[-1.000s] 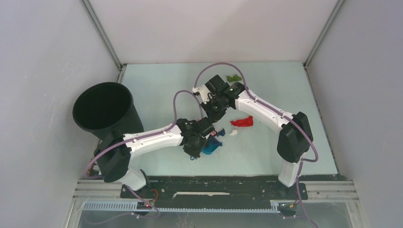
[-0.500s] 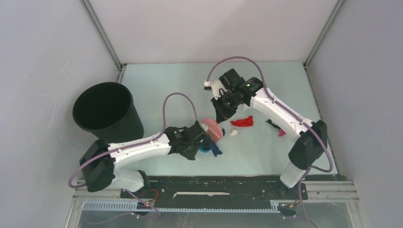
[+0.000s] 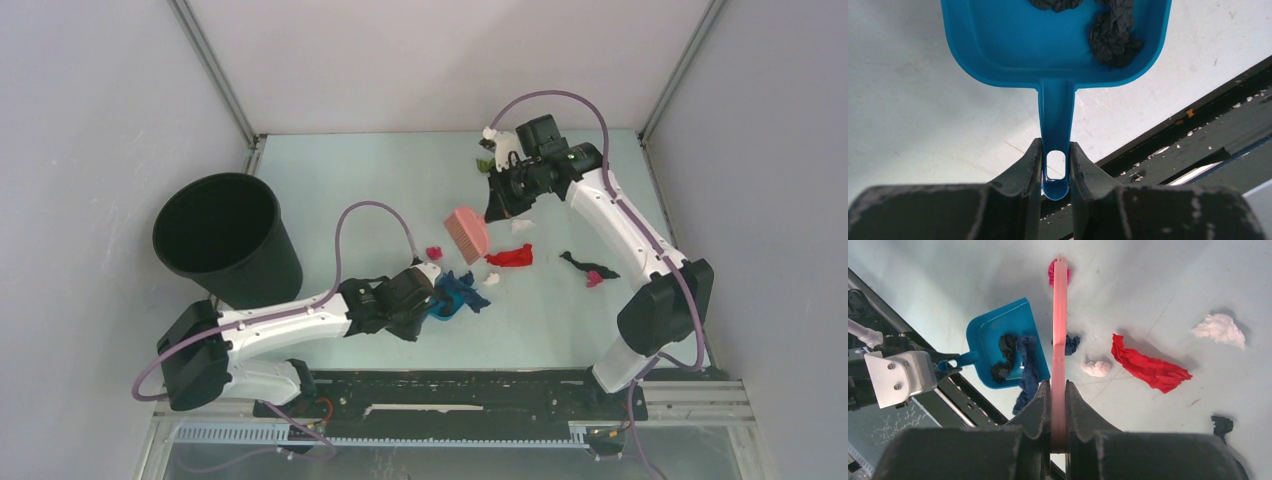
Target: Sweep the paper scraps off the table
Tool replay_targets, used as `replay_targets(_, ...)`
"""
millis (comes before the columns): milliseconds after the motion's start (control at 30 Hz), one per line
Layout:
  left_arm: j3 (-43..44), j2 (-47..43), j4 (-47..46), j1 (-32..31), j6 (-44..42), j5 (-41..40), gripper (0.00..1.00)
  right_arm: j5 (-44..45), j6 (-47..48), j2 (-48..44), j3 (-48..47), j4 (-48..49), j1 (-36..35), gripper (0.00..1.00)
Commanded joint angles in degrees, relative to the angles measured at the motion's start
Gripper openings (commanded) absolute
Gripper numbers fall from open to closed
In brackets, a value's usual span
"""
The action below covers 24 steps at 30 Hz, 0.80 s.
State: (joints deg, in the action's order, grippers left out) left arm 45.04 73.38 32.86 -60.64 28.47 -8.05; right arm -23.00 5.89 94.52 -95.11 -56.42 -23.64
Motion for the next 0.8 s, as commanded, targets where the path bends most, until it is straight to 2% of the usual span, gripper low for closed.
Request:
replay_targets(0, 0.2, -3.4, -2.0, -0.3, 3.5, 0.5, 0.00, -1.4, -1.6, -2.1, -1.7, 2.5, -1.4, 0.00)
replay_targets(167, 4.1, -1.8, 13.5, -0.8, 7.7, -5.5, 0.00, 5.9, 0.2, -4.6, 1.0, 3.3, -0.7, 0.00)
replay_targets(267, 9.1, 1.0, 21.9, -4.2, 9.6, -8.9, 0.00, 9.0, 0.9, -5.7, 3.3, 3.4, -0.8, 0.00)
replay_targets(333, 7.5, 2.6, 20.5, -4.5, 9.8, -10.0, 0.00, 10.9, 1.3, -6.4, 4.7, 3.4, -0.9, 0.00)
replay_targets(467, 7.6, 7.3, 19.8, -4.8, 8.2, -4.1, 0.00, 16.9, 2.4, -8.0, 6.8, 2.6, -1.6, 0.00)
replay_targets(633, 9.1, 7.6, 22.0, -6.3, 7.0, -1.8, 0.00, 26.7, 5.4, -10.8, 10.2, 1.6, -2.5, 0.00)
replay_targets(767, 12.2, 7.3, 23.4, -7.7, 3.9, 1.7, 0.00, 34.6, 9.1, -12.3, 13.1, 4.5, -2.4, 0.00)
